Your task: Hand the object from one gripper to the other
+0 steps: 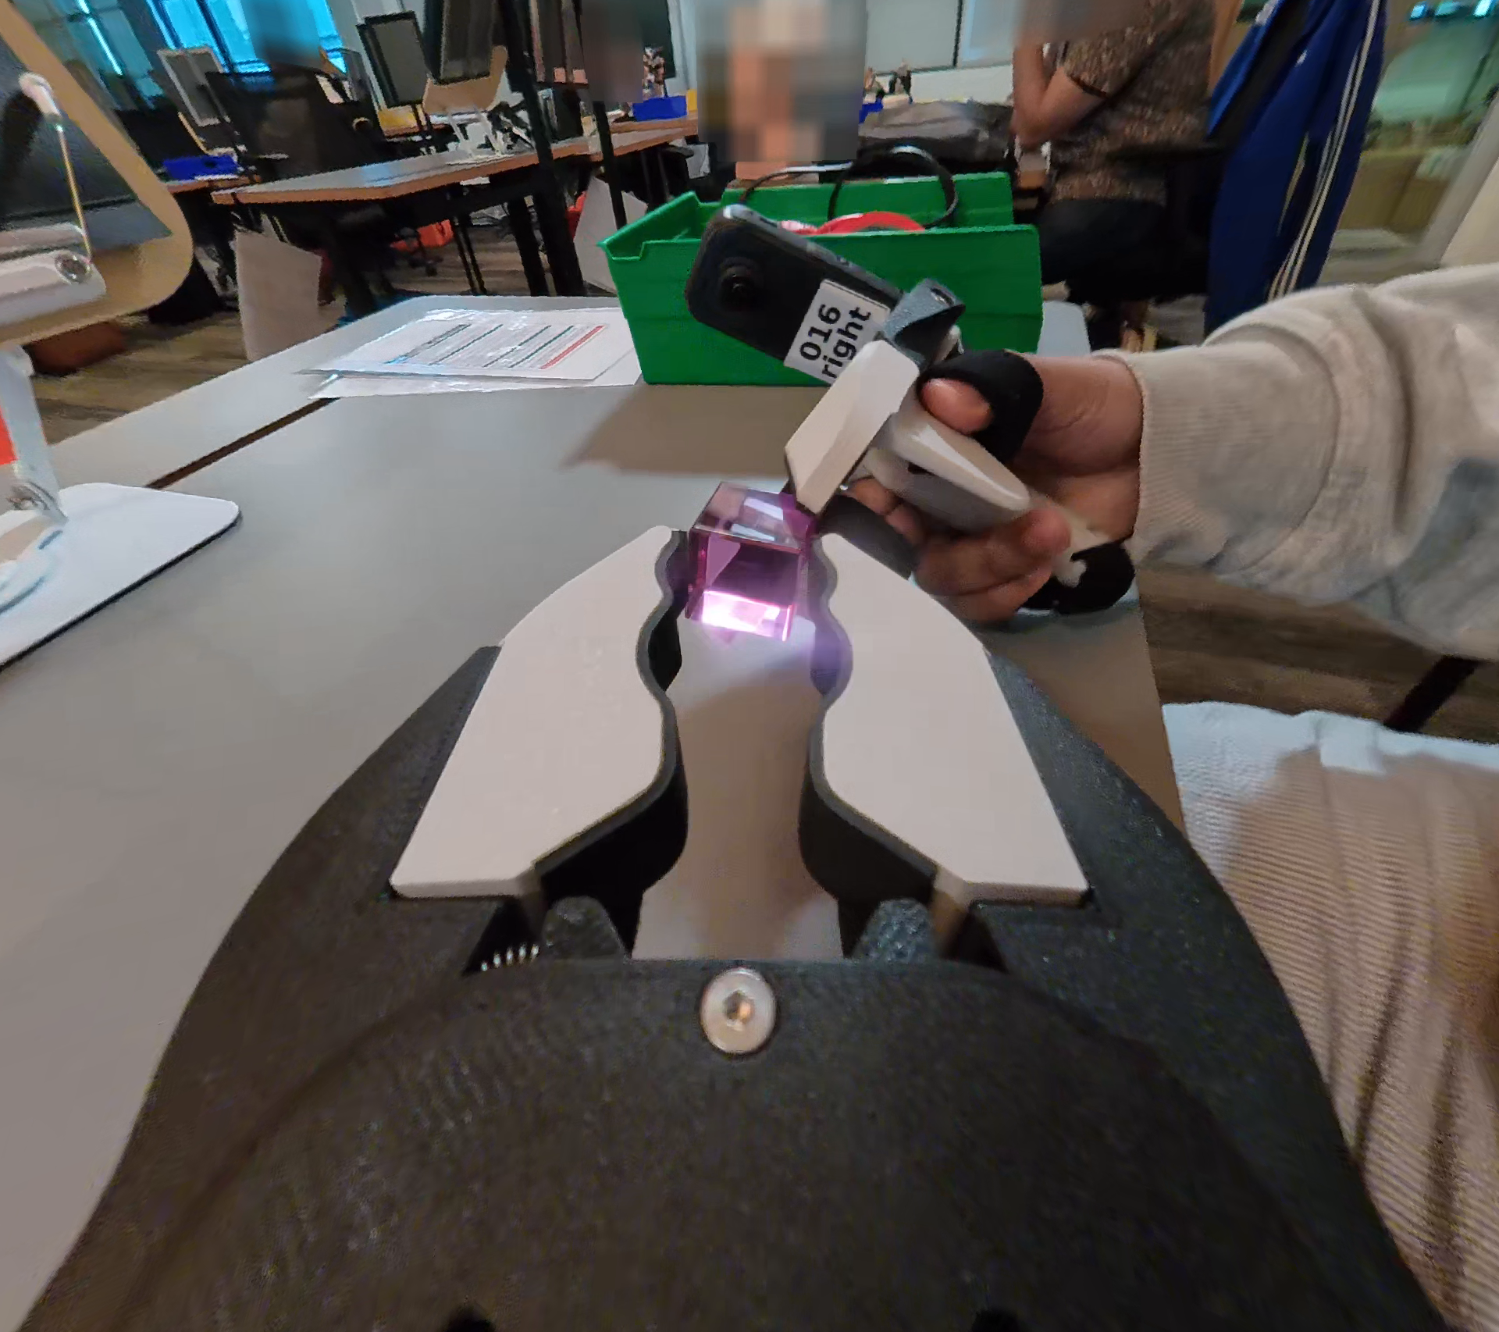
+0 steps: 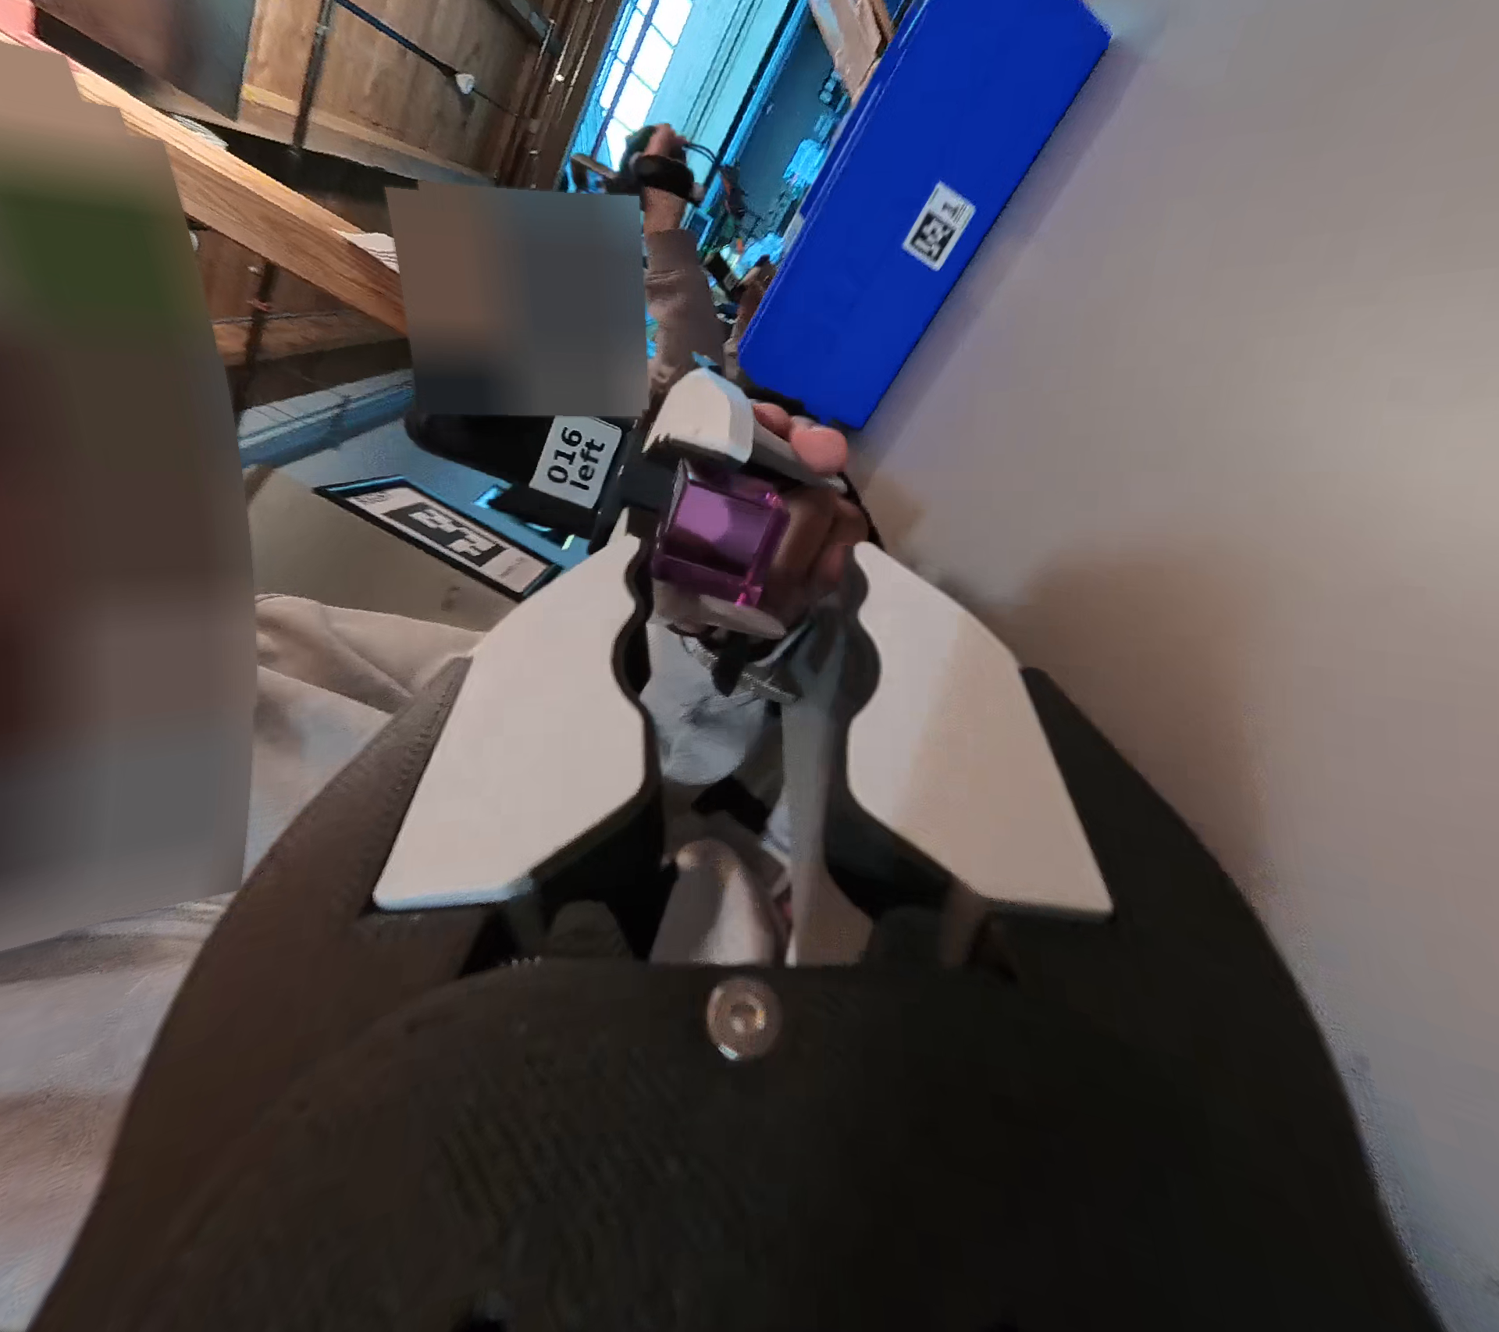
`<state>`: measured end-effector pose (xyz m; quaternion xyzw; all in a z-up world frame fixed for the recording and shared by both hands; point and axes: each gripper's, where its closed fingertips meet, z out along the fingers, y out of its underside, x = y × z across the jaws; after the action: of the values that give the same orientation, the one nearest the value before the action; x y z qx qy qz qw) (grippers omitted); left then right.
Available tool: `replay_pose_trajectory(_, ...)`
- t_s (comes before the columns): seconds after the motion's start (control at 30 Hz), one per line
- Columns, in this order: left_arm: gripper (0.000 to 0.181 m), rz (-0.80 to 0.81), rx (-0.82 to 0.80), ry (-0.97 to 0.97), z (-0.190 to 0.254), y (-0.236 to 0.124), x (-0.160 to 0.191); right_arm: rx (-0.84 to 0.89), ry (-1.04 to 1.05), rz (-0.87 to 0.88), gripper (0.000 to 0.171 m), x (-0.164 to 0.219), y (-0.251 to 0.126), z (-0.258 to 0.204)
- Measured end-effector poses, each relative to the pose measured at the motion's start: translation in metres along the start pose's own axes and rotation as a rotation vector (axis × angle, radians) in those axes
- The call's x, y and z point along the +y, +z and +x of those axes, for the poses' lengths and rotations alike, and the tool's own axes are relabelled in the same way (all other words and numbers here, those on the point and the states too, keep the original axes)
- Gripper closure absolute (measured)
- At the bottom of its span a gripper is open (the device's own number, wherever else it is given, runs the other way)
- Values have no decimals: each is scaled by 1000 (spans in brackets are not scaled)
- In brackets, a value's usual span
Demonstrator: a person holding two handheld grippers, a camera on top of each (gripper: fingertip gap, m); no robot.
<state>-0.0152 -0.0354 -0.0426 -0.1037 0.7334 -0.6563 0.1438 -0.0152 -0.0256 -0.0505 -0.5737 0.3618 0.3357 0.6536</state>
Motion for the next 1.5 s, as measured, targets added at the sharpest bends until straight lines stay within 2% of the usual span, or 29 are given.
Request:
replay_pose_trajectory(0.03, 154, 10, 1, -29, -2, -1, -1, 9, -29, 12, 125, -2, 0, -1)
replay_pose_trajectory(0.33, 154, 147, 109, -483, -22, -12, -12, 151, -360, 129, 122, -24, -9, -7)
replay_pose_trajectory(0.5, 154, 187, 213, -722, -28, -16, -11, 216, -605, 121, 120, -23, -5, -14)
replay_pose_trajectory(0.63, 154, 102, 279, -888, -26, -12, 6, 253, -808, 16, 108, -4, 9, -12)
replay_pose_trajectory(0.8, 154, 11, 377, -1052, -16, -9, 20, 320, -943, -32, 106, 2, 13, -8)
replay_pose_trajectory(0.93, 153, -28, 490, -1132, -4, -10, 19, 311, -993, -69, 117, 5, 10, -8)
replay_pose_trajectory(1.1, 153, -72, 571, -1167, 7, -12, 19, 367, -1175, -209, 125, 19, 4, 4)
replay_pose_trajectory(1.37, 154, -134, 627, -1181, 18, -14, 22, 339, -1211, -218, 144, 24, 7, -3)
replay_pose_trajectory(1.5, 154, -126, 626, -1177, 17, -14, 21, 345, -1212, -224, 144, 24, 7, -4)
